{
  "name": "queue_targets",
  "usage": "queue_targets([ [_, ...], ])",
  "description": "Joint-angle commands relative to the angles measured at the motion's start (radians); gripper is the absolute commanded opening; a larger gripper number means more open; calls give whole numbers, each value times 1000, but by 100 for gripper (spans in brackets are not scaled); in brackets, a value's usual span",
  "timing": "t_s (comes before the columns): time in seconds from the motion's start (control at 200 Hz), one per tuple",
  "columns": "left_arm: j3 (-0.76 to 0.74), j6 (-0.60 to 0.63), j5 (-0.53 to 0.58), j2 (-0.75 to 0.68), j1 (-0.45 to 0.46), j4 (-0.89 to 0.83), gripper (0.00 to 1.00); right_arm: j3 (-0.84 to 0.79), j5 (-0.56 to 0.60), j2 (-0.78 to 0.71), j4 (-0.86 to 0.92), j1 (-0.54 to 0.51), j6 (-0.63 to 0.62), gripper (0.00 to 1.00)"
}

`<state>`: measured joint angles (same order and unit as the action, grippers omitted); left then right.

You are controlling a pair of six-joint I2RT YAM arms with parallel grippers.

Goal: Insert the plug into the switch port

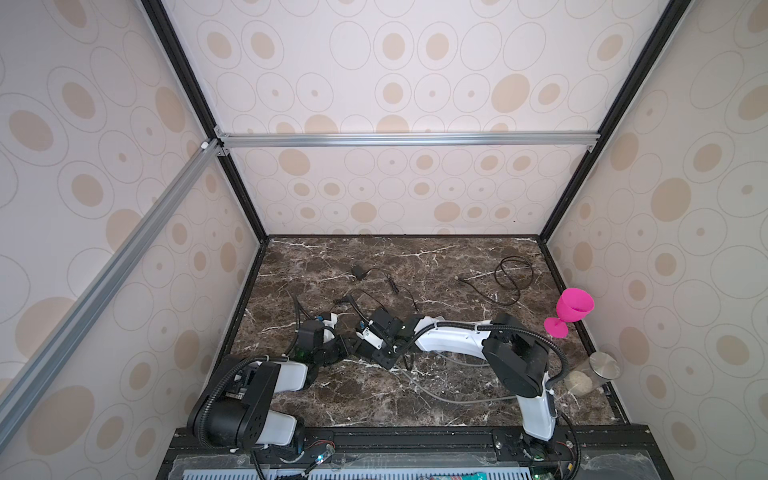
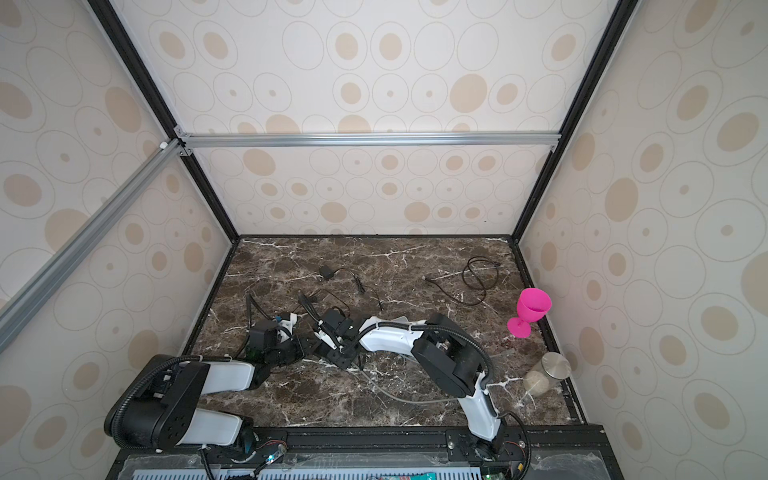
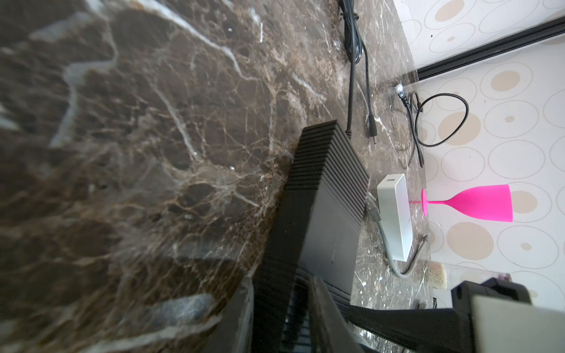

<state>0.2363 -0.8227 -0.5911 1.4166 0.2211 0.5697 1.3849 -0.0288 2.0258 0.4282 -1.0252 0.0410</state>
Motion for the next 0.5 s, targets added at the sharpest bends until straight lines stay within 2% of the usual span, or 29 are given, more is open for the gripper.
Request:
queue_targets([
  [0.0,-32,-18,-190,29,46,-145,30,97,16,10,-351,-3,19,0],
  [0.24,-29,-2,-180,18,47,-165,30,174,-1,47,-388,-4,1,0],
  [0.495,-47,-16,-185,21,60,-130,30,173,-82,54,-514,-5,14,0],
])
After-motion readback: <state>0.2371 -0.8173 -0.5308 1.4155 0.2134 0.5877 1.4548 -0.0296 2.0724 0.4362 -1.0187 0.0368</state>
